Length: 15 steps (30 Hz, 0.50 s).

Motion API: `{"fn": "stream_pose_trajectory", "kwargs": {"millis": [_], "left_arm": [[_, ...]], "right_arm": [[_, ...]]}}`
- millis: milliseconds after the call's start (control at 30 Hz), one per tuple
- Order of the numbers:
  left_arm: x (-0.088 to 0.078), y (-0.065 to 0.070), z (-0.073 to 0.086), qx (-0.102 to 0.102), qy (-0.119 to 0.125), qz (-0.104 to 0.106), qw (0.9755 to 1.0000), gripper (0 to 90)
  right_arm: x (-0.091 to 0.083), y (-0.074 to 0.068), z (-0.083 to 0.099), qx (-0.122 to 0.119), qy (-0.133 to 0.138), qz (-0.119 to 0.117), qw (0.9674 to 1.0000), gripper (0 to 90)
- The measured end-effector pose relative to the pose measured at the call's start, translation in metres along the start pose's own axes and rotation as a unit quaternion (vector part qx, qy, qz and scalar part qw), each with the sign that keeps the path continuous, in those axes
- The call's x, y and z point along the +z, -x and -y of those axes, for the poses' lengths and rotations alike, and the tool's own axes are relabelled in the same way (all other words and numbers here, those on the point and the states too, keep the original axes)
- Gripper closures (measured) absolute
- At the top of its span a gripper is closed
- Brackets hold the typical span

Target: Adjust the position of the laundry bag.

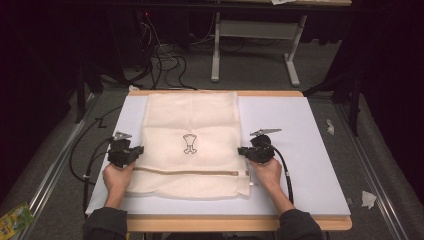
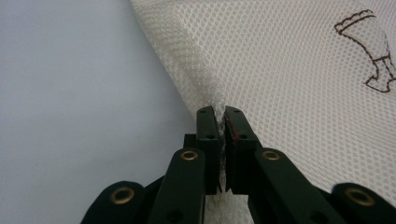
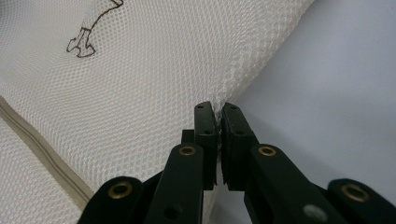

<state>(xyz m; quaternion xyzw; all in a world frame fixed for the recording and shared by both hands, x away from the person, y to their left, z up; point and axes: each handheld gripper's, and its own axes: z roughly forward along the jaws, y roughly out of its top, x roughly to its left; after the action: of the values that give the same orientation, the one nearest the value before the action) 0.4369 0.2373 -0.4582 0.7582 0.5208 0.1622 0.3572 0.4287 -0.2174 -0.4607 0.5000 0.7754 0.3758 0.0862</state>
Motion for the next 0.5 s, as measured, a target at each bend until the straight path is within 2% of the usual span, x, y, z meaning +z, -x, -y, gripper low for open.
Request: {"fn": "stream_pose_trajectory", "kwargs": {"millis": [200, 500], "left_arm": [[0.001, 0.007, -0.003, 0.000, 0.005, 0.012, 0.9999, 86.4], [0.004, 0.020, -0.008, 0.006, 0.010, 0.030, 0.9995, 86.5]], "right_arm": [[-0.007, 0.005, 0.003, -0.005, 0.004, 0.010, 0.9999, 87.5], [-0.019, 0.015, 0.009, 0.000, 0.008, 0.019, 0.9998, 87.5]]}}
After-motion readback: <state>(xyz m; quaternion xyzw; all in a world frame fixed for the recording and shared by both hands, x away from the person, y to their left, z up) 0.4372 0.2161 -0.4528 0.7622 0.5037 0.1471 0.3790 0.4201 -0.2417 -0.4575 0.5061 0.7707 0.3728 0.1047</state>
